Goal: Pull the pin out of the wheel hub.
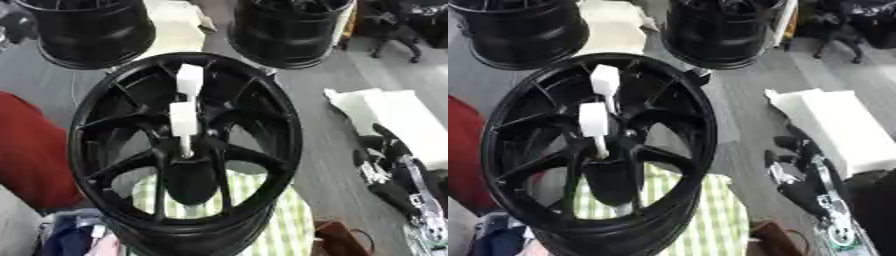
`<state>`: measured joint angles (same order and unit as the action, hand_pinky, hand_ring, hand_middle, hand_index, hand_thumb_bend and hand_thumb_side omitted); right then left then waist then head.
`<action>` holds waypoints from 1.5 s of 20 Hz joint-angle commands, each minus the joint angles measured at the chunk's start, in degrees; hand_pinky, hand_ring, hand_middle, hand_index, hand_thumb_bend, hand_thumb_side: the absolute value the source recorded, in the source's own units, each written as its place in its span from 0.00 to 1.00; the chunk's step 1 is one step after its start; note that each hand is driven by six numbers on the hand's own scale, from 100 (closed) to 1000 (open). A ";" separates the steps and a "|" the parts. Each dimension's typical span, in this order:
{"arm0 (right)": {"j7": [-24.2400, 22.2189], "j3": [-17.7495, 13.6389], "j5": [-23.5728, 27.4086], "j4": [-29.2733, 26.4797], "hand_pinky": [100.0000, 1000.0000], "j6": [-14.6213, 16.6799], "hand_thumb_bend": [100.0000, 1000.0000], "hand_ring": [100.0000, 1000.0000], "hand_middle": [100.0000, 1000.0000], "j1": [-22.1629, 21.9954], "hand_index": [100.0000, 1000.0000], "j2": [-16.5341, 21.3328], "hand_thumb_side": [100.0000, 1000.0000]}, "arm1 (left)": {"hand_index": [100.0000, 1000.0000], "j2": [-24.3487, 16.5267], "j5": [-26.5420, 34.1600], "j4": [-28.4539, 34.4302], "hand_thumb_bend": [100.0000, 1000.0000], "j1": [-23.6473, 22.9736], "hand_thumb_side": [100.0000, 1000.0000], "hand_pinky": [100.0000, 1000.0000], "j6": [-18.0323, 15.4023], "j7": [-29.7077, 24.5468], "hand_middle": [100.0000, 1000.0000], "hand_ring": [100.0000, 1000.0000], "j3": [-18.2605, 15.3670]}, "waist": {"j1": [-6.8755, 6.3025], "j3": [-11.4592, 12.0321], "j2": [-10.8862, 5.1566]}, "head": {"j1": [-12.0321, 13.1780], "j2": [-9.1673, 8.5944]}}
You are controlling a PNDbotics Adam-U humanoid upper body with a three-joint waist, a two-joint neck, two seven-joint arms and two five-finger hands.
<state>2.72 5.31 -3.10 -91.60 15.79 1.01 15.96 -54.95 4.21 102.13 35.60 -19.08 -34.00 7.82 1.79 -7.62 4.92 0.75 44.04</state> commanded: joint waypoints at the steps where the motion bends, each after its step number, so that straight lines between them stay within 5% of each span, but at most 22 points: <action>1: -0.24 -0.04 -0.16 -0.39 0.66 0.03 0.18 0.82 0.72 0.25 0.95 1.69 0.31 | 0.91 -2.53 0.45 -1.06 0.13 4.46 0.25 0.81 -1.51 -10.98 0.76 0.77 6.71 | -0.32 -0.43 -0.88 | 0.18 0.08; 4: -0.33 0.02 0.00 -0.31 0.66 0.04 0.18 0.82 0.72 0.09 0.94 1.94 0.32 | 0.90 -1.59 -2.06 -2.01 0.07 8.12 0.20 0.81 -2.51 -17.12 0.75 0.78 13.56 | -0.49 -0.92 -0.95 | 0.19 0.08; 8: -0.43 0.06 0.10 -0.28 0.66 0.04 0.18 0.82 0.72 0.10 0.95 2.13 0.31 | 0.91 0.25 -7.97 -3.61 0.01 10.71 0.15 0.81 -5.56 -17.92 0.76 0.78 21.93 | -0.58 -1.17 -0.99 | 0.30 0.08; 11: -0.53 0.15 0.14 -0.25 0.66 0.06 0.18 0.82 0.72 0.12 0.95 2.08 0.31 | 0.91 1.88 -10.66 -5.66 0.00 11.85 0.12 0.82 -8.36 -17.96 0.77 0.79 25.20 | -0.58 -1.13 -0.99 | 0.33 0.08; 30: -0.75 0.15 0.23 -0.17 0.66 0.13 0.17 0.82 0.72 -0.07 0.95 1.99 0.32 | 0.94 7.13 -18.35 -12.78 0.00 15.70 0.07 0.87 -15.94 -17.97 0.88 0.88 27.98 | -0.45 -1.28 -1.23 | -0.06 0.08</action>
<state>2.13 5.67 -3.10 -91.27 15.78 0.64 16.51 -47.26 -13.69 89.39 50.02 -23.30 -40.78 36.52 1.36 -8.83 4.62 0.82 44.21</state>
